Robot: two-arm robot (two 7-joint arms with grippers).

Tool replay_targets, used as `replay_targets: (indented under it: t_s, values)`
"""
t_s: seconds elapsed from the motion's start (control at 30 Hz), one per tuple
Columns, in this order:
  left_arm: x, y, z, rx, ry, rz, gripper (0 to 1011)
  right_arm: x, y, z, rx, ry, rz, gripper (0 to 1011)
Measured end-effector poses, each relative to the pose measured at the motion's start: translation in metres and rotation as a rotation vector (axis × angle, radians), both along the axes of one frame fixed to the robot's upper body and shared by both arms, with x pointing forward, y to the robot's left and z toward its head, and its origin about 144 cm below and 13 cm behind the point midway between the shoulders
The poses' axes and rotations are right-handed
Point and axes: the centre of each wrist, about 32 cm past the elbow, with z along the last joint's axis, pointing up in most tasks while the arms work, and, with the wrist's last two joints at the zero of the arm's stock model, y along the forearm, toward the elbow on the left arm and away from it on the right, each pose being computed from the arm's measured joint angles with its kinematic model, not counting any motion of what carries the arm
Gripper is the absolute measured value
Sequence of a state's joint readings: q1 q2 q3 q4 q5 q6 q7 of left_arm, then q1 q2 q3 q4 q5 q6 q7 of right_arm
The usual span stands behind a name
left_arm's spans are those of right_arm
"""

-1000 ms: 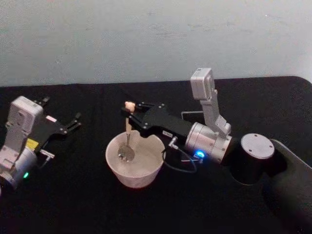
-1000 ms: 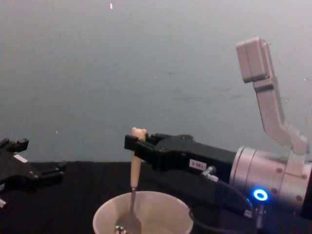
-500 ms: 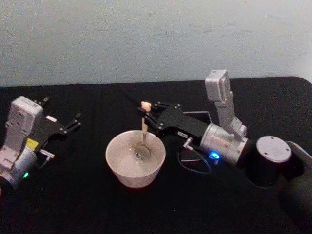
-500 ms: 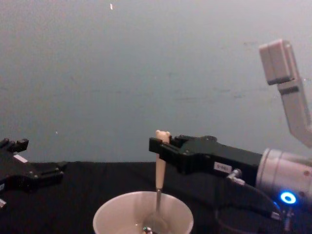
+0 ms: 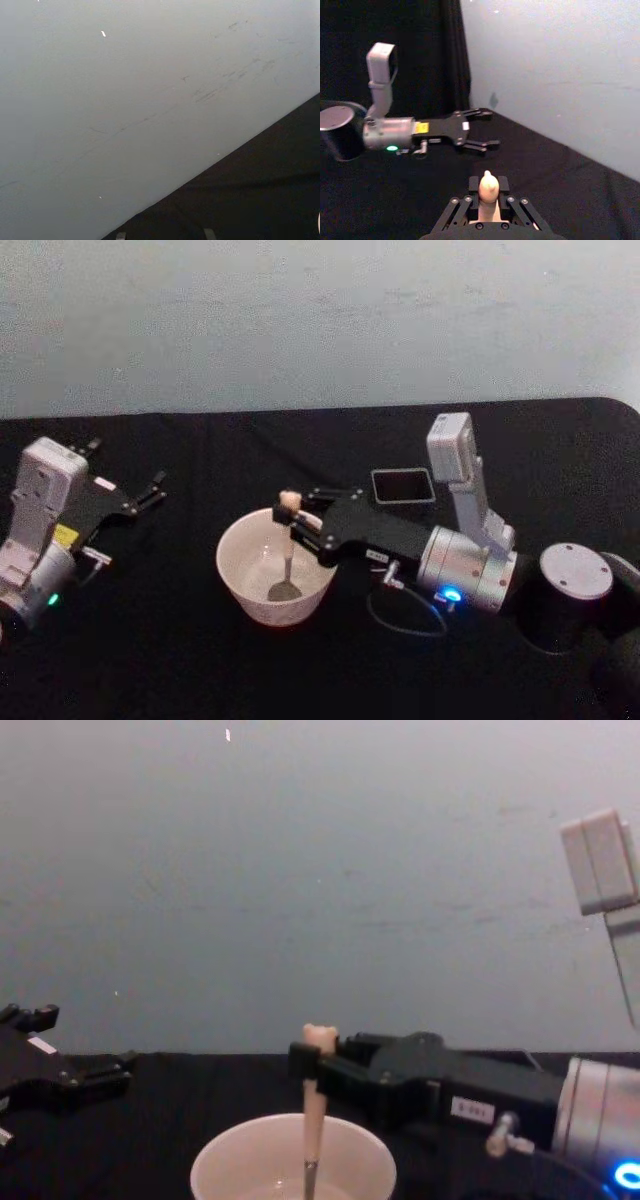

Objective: Pick up the stirring spoon with one hand, stir inside the cup, then place it back in its original position.

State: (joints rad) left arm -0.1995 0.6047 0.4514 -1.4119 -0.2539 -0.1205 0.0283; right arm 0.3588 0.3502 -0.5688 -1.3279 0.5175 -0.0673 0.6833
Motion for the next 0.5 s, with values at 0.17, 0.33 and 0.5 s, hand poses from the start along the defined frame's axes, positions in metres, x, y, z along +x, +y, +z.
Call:
replay_targets:
  t_s: [0.17, 0.33, 0.5]
  values:
    - [0.0, 0.0, 0.0, 0.0, 0.0, 0.0, 1001, -0.002, 0.009, -0.004, 0.01, 0.015, 0.031, 215]
    - [0.0, 0.0, 0.0, 0.0, 0.0, 0.0, 1001, 0.003, 0.018, -0.004, 0.02, 0.016, 0.035, 215]
    - [0.0, 0.0, 0.0, 0.0, 0.0, 0.0, 1002, 0.009, 0.024, -0.004, 0.03, 0.009, 0.023, 214]
